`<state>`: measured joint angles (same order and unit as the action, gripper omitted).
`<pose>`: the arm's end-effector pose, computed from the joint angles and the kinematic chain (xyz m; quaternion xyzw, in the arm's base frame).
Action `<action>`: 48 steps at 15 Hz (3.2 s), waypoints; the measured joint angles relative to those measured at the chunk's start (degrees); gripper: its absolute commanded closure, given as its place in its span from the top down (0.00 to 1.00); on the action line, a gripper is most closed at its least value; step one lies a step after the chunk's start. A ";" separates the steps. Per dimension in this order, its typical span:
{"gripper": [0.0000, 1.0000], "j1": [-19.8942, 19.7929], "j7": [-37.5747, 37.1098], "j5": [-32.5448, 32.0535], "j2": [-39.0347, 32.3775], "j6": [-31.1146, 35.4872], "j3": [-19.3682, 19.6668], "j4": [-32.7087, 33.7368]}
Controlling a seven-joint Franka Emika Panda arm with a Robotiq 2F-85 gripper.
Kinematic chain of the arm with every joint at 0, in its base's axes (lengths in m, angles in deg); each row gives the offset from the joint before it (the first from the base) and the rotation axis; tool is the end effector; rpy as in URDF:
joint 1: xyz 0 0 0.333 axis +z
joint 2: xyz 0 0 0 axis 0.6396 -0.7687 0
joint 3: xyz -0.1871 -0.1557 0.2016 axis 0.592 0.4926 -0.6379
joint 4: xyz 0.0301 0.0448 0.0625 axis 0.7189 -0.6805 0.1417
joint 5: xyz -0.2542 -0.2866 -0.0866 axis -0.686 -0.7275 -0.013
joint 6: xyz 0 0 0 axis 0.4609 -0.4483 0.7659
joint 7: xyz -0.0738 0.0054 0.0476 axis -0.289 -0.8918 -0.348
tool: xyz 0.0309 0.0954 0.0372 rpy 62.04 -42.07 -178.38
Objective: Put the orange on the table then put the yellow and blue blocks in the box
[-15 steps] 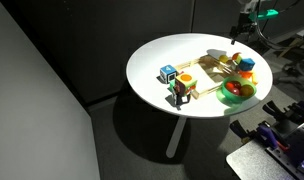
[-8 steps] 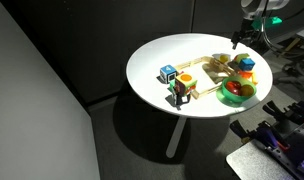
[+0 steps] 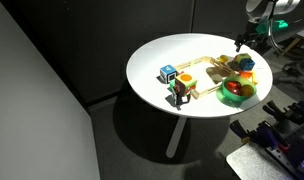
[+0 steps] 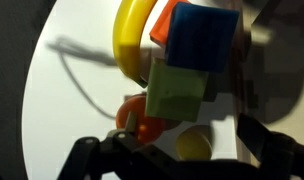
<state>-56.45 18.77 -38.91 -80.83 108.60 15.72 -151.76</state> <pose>0.5779 -0.2291 0.2076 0.9914 -0.1308 -0.0099 0.0040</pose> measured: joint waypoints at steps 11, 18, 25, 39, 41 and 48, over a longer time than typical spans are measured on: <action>1.00 0.43 -0.46 0.00 -0.25 0.18 0.37 -0.51; 1.00 0.71 -1.04 0.00 -1.10 0.15 0.81 -0.25; 1.00 1.63 -3.93 -0.01 -2.09 0.15 2.22 0.37; 0.43 3.03 -4.83 -0.24 -6.72 -0.02 2.81 4.31; 0.33 3.24 -4.83 -0.43 -6.73 -0.07 2.88 4.32; 0.33 4.35 -4.83 -1.11 -6.23 0.05 2.89 3.97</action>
<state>-52.09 13.94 -40.02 -87.06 108.65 18.62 -147.79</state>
